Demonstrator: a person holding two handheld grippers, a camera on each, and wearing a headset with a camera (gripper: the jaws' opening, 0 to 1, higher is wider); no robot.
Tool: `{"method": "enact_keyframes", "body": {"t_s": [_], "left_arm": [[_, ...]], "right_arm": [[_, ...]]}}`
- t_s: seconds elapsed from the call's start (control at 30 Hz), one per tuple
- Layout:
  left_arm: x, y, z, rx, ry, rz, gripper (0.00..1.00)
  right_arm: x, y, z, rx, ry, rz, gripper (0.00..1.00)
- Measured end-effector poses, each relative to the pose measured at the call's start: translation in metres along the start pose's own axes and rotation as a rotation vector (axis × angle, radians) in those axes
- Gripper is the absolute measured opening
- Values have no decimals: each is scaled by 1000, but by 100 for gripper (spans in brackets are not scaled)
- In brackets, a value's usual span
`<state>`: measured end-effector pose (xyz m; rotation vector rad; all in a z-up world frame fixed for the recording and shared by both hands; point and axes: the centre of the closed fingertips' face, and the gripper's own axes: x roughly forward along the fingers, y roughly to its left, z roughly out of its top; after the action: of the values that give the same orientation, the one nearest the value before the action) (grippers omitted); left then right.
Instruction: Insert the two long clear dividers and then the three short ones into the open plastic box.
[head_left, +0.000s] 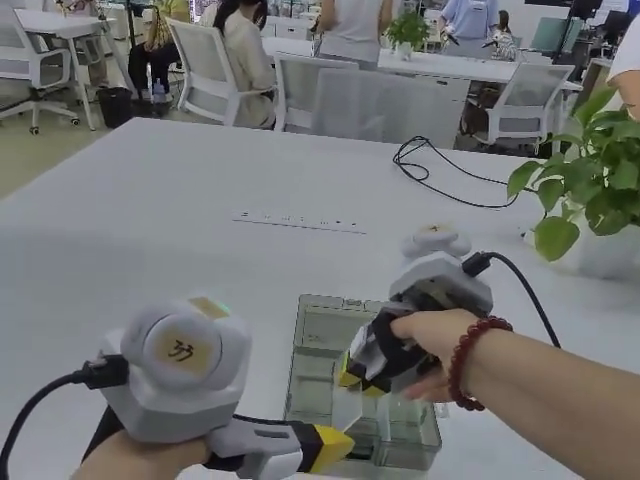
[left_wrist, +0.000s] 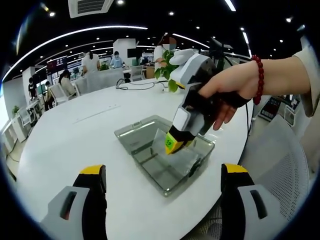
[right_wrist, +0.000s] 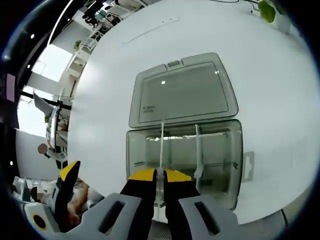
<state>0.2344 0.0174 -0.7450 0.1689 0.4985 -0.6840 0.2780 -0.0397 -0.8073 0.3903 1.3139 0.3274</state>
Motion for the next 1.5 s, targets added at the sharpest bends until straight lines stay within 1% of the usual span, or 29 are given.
{"method": "enact_keyframes", "body": {"t_s": [0.13, 0.27, 0.43, 0.5, 0.63, 0.7, 0.77, 0.9, 0.97, 1.03, 1.13, 1.3, 1.5], "left_arm": [[-1, 2, 1, -2, -4, 3, 97], [-1, 1, 1, 0, -2, 1, 97], [-1, 1, 0, -2, 0, -2, 96], [-2, 2, 0, -1, 2, 1, 96], [-2, 2, 1, 4, 1, 1, 96], [-3, 3, 1, 3, 2, 2, 96], [-3, 3, 2, 3, 0, 3, 96], [-4, 4, 2, 4, -1, 2, 96], [-4, 3, 3, 3, -4, 0, 96], [-4, 3, 3, 2, -4, -1, 96], [-5, 2, 3, 1, -6, -2, 95], [-4, -1, 4, -10, -19, -8, 96], [-3, -3, 4, -11, -21, -9, 95]], "right_arm": [[1, 0, -1, 4, 7, -1, 6], [3, -1, -2, -9, 15, -15, 6], [2, -1, -1, -42, 22, -28, 7], [3, 0, -1, -66, 26, -40, 7], [3, 1, -2, -138, 44, -79, 7], [5, 2, -2, -161, 48, -92, 7], [6, 1, -2, -212, 57, -122, 7], [6, 4, -2, -308, 63, -169, 7], [7, 6, -2, -351, 66, -192, 7], [8, 7, -3, -377, 71, -210, 7], [10, 6, -3, -398, 69, -230, 7], [12, 5, -3, -400, 63, -250, 7], [19, 3, -5, -419, 63, -272, 7]]}}
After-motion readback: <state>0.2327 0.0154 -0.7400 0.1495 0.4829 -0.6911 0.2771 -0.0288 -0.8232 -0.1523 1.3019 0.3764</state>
